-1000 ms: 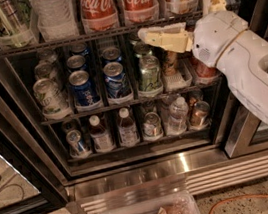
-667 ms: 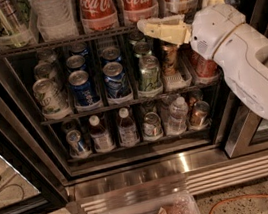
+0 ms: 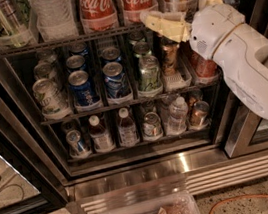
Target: Pick orange can from top shelf of fridge
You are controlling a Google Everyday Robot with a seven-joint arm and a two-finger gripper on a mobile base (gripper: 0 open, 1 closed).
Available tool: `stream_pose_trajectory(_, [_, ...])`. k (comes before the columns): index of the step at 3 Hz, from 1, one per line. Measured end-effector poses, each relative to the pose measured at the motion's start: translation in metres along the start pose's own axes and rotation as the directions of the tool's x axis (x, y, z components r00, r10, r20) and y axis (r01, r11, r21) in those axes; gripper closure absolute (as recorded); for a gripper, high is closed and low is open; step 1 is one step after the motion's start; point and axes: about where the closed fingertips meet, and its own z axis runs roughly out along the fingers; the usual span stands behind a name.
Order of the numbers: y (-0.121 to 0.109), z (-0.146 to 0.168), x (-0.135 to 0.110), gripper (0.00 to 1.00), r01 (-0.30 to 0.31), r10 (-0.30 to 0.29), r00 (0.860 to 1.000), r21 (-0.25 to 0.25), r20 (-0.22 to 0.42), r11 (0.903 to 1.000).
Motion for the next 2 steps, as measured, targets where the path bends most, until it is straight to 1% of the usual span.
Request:
stream_pose_trajectory(1, [0.0000,0.0000,0.0000,0.21,0.000,0.000,1.000,0.000,0.000,1.0000])
stream_pose_trajectory(2, [0.0001,0.0000,0.0000,0.07,0.000,0.000,1.000,0.000,0.000,1.0000])
